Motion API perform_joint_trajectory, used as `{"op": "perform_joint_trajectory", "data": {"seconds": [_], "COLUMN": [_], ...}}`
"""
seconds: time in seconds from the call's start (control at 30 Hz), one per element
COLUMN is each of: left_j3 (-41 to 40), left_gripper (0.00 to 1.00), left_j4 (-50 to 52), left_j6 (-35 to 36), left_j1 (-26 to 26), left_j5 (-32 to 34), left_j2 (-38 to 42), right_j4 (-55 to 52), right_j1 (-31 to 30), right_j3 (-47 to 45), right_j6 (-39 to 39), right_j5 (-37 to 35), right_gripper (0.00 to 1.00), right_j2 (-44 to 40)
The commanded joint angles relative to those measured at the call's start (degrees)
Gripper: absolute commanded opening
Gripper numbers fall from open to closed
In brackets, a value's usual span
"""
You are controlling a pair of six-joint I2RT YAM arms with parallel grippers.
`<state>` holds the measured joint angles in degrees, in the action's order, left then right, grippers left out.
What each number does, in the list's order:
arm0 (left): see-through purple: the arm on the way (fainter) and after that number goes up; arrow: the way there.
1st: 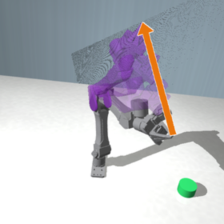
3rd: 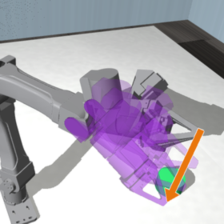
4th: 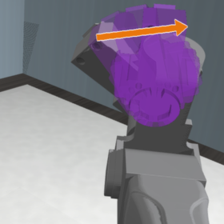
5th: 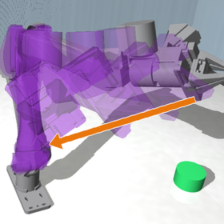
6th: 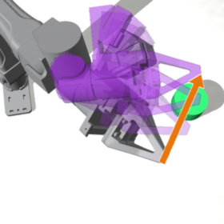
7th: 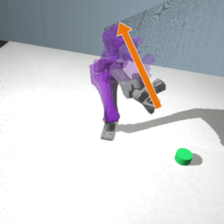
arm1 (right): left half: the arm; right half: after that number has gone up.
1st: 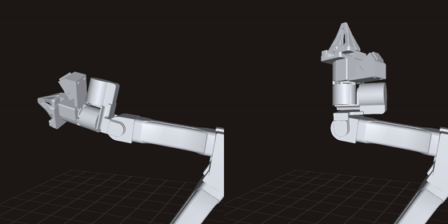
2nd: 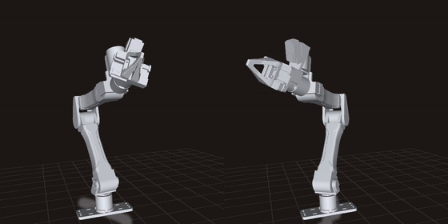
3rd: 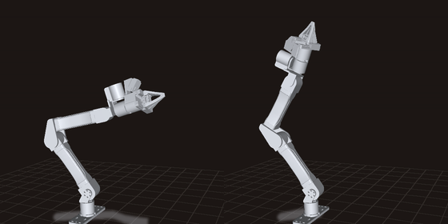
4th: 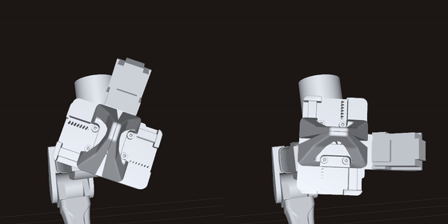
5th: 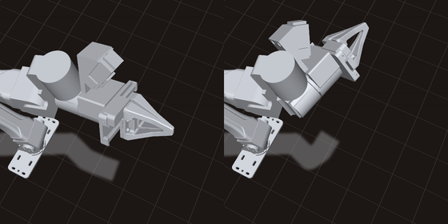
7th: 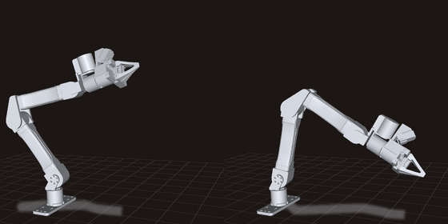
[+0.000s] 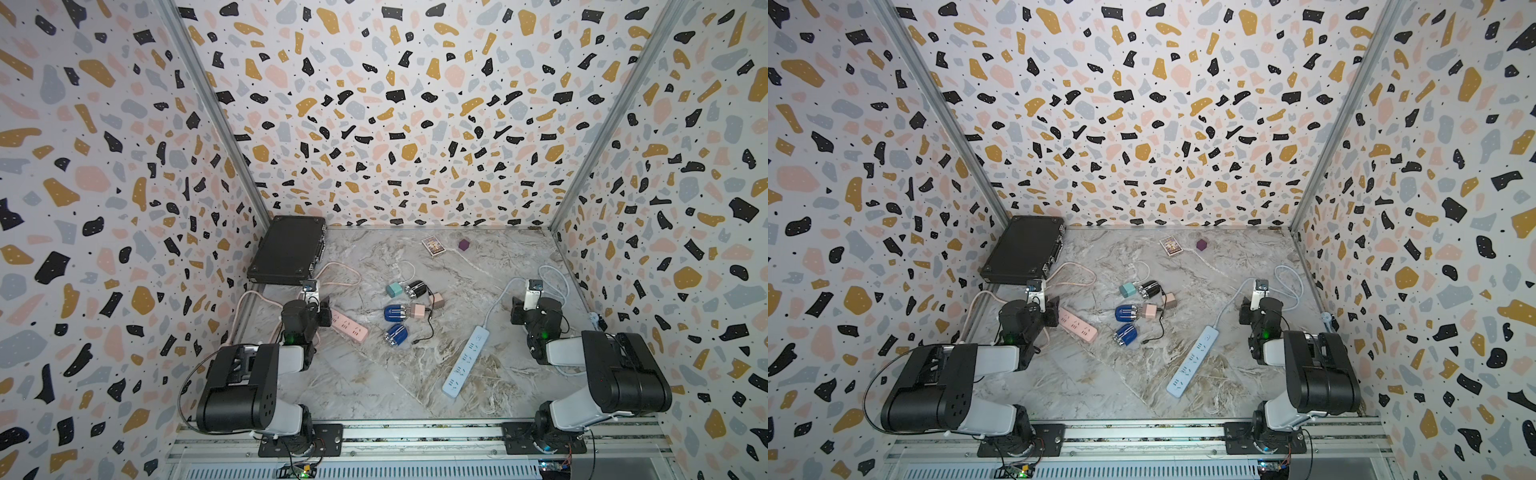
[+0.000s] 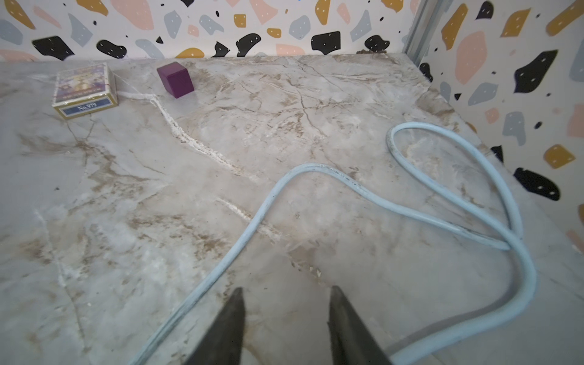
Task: Unplug the electric shaver
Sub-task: Reset both arms
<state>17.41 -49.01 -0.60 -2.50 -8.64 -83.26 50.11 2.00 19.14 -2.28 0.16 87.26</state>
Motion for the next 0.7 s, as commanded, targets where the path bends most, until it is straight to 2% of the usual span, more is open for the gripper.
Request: {"op": "perform_joint_trajectory", "data": {"seconds": [0.0,0.07,0.1,0.13,0.67], "left_j3": [0.6,0.6,0.6,0.6,0.8], "left_gripper": [1.0,1.0,1.0,1.0,1.0], "left_j4": [-1.3,-1.3,-1.3,-1.4,-1.6], "left_j6": [0.1,0.1,0.2,0.2,0.2], "left_j1": [0.0,0.0,0.0,0.0,0.1], "left_j5": [0.0,0.0,0.1,0.1,1.0], "left_j2": [0.9,0.8,0.9,0.8,0.3], "right_j4": [0.1,0.2,0.1,0.2,0.1], "right_j1": [0.0,-0.1,-0.1,-0.1,0.0], "right_j3": [1.3,1.2,1.2,1.2,1.2], "right_j6": [0.0,0.1,0.1,0.1,0.0], "right_j5": [-0.3,-0.3,-0.3,-0.3,-0.4], "right_gripper": [0.77,0.88,0.98,1.0,1.0], "right_j2": [-0.4,-0.4,-0.4,-0.4,-0.4]}}
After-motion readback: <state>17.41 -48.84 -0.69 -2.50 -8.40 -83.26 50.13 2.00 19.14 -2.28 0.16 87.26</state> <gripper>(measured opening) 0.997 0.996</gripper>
